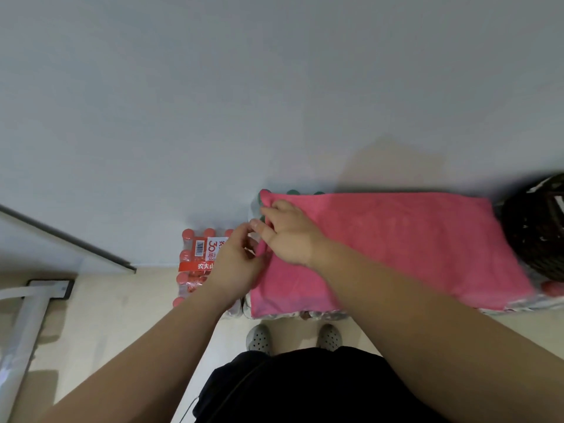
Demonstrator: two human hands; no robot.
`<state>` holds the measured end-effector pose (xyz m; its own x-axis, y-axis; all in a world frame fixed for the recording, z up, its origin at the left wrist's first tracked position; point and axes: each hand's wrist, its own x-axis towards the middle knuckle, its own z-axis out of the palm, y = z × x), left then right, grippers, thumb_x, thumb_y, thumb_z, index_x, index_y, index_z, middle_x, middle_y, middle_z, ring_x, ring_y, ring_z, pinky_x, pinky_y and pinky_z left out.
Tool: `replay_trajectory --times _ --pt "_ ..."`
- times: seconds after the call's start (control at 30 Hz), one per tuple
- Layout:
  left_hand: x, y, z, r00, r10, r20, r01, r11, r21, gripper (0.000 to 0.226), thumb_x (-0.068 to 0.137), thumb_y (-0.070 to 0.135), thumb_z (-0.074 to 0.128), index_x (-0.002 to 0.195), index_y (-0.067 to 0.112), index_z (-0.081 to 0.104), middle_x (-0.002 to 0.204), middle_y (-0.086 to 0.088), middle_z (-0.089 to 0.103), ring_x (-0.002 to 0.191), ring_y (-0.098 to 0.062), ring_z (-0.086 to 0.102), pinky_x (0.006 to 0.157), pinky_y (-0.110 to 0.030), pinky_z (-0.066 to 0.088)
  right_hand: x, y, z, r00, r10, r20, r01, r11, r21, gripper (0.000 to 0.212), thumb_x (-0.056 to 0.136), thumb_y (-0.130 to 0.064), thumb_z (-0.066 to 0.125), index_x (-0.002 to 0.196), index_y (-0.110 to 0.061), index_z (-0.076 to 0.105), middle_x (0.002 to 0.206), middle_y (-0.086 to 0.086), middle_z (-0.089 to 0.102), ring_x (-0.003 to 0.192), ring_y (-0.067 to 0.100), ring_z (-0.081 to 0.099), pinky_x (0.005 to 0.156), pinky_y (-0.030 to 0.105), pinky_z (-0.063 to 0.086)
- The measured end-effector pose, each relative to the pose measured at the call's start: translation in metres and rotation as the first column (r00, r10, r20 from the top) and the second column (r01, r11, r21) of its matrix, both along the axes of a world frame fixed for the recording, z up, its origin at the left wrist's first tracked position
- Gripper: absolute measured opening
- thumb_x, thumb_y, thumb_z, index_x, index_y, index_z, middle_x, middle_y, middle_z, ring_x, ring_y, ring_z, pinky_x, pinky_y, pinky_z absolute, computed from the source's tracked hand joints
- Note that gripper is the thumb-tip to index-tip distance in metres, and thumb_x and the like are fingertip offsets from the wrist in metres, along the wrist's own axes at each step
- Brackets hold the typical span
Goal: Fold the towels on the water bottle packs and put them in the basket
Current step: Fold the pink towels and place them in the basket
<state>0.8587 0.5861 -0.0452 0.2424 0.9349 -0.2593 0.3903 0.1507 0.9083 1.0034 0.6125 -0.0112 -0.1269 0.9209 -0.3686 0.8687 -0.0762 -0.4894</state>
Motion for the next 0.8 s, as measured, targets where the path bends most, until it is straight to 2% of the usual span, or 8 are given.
replay_trajectory --times 0.07,0.13,0.27,0.37,0.5,0.57,0.7,0.8 --pt "-0.004 -0.005 0.0 0.998 0.046 0.037 -0.043 0.996 -0.077 0.026 0.086 0.021 0.074 0.106 0.024 0.057 0.077 -0.005 0.066 0.061 -0.011 0.061 0.057 -0.035 0.053 -0.001 0.002 -0.001 0.998 -0.041 -0.053 0.041 0.999 0.01 0.057 0.102 -0.046 0.042 0.149 -0.013 0.039 0.14 0.006 0.044 0.133 0.023 0.039 0.114 0.031 0.029" --pt "-0.011 -0.01 -0.003 0.996 0.067 0.054 -0.059 0.989 -0.137 0.025 0.081 0.022 0.078 0.098 0.021 0.06 0.076 -0.009 0.067 0.061 -0.019 0.061 0.052 -0.035 0.05 -0.003 0.005 -0.003 0.992 -0.086 -0.095 0.088 0.996 0.023 0.061 0.102 -0.044 0.044 0.153 -0.012 0.033 0.142 0.006 0.043 0.135 0.022 0.038 0.114 0.029 0.028" --pt "-0.024 -0.017 -0.007 0.993 0.072 0.097 -0.047 0.969 -0.241 0.014 0.08 0.015 0.079 0.078 0.011 0.065 0.065 -0.004 0.063 0.057 -0.015 0.057 0.054 -0.033 0.048 -0.013 0.014 -0.003 0.989 -0.113 -0.093 0.118 0.992 0.05 0.063 0.103 -0.042 0.044 0.153 -0.007 0.03 0.155 0.011 0.034 0.144 0.024 0.029 0.118 0.03 0.023" --pt "-0.032 -0.027 -0.011 0.996 0.022 0.085 0.006 0.95 -0.312 0.02 0.087 0.017 0.074 0.068 0.012 0.067 0.063 -0.004 0.063 0.056 -0.014 0.055 0.056 -0.033 0.047 -0.024 0.019 -0.001 0.99 -0.099 -0.096 0.104 0.993 0.054 0.063 0.104 -0.041 0.042 0.153 -0.005 0.029 0.156 0.014 0.032 0.145 0.024 0.027 0.116 0.028 0.021" --pt "-0.047 -0.039 -0.016 0.993 0.048 0.112 -0.002 0.926 -0.378 0.016 0.089 0.015 0.069 0.09 0.001 0.062 0.08 -0.023 0.065 0.069 -0.024 0.058 0.07 -0.041 0.051 -0.034 0.024 -0.001 0.994 -0.076 -0.075 0.08 0.996 0.049 0.063 0.104 -0.042 0.043 0.153 -0.004 0.03 0.155 0.014 0.034 0.143 0.025 0.031 0.114 0.029 0.024" --pt "-0.052 -0.045 -0.015 0.993 0.037 0.111 0.008 0.924 -0.382 0.013 0.087 0.007 0.07 0.096 0.001 0.062 0.082 -0.024 0.066 0.069 -0.023 0.059 0.071 -0.04 0.053 -0.034 0.026 -0.002 0.996 -0.058 -0.064 0.061 0.997 0.046 0.064 0.103 -0.042 0.045 0.153 -0.006 0.029 0.157 0.013 0.032 0.144 0.025 0.03 0.115 0.031 0.024" --pt "-0.05 -0.047 -0.003 0.98 0.067 0.185 0.004 0.934 -0.358 0.013 0.087 0.0 0.067 0.098 0.003 0.062 0.075 -0.014 0.064 0.066 -0.023 0.059 0.063 -0.036 0.051 -0.028 0.028 -0.001 0.993 -0.068 -0.091 0.079 0.989 0.122 0.064 0.097 -0.038 0.059 0.149 -0.006 0.039 0.154 0.012 0.038 0.142 0.023 0.035 0.117 0.03 0.026" --pt "-0.037 -0.041 0.015 0.955 0.03 0.297 0.067 0.949 -0.309 0.015 0.086 -0.004 0.067 0.097 0.007 0.063 0.071 -0.013 0.059 0.063 -0.022 0.055 0.056 -0.029 0.047 -0.012 0.024 0.0 0.958 -0.207 -0.198 0.242 0.954 0.176 0.078 0.076 -0.047 0.08 0.14 -0.012 0.053 0.139 0.009 0.053 0.124 0.023 0.056 0.11 0.038 0.041"
